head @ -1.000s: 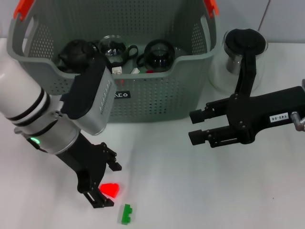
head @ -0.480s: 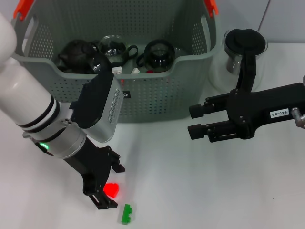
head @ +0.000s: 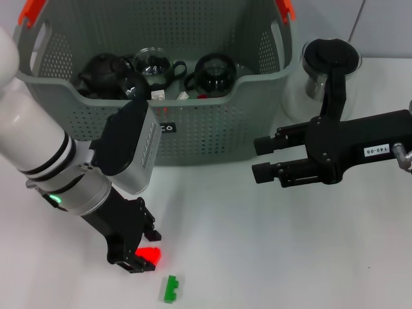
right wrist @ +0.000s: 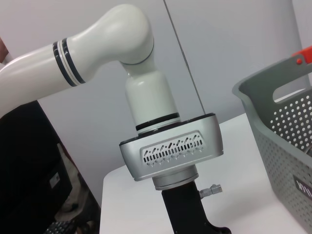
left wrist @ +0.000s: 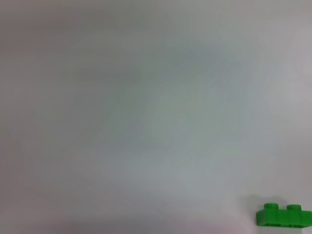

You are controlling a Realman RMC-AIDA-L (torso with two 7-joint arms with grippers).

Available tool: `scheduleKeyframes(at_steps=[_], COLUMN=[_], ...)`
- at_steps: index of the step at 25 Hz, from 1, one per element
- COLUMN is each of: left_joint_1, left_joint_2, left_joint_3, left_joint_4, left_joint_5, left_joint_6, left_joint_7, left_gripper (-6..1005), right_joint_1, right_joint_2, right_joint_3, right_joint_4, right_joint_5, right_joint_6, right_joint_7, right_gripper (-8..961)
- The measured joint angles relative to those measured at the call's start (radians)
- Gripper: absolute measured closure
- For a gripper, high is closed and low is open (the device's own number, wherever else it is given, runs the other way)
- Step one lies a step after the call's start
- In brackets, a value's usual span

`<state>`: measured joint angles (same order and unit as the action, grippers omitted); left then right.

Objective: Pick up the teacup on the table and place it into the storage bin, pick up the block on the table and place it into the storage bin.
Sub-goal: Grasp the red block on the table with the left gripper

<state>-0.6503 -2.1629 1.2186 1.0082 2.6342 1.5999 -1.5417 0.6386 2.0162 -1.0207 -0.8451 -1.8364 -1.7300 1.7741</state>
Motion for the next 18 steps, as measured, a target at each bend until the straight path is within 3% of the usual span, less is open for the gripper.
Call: scheduleKeyframes(at_steps=[6,18], left_joint_1=[0.006,0.008], left_joint_2=[-0.002,-0.003], left_joint_3=[-0.001,0.0], left_joint_4=[-0.001,0.0], left_joint_5=[0.01,0.01], left_joint_6=[-0.007,-0.011], left_joint_7=[0.0,0.0], left_gripper=[447,531], right_joint_1=[0.0,0.001], right_joint_2=[0.003,0.004], right_joint_3=[0.01,0.016], right_joint_4=[0.0,0.0], right_joint_5=[0.0,-0.001], right_joint_6=[0.0,0.0], right_joint_7=[-0.003,-0.004], right_gripper=[315,315])
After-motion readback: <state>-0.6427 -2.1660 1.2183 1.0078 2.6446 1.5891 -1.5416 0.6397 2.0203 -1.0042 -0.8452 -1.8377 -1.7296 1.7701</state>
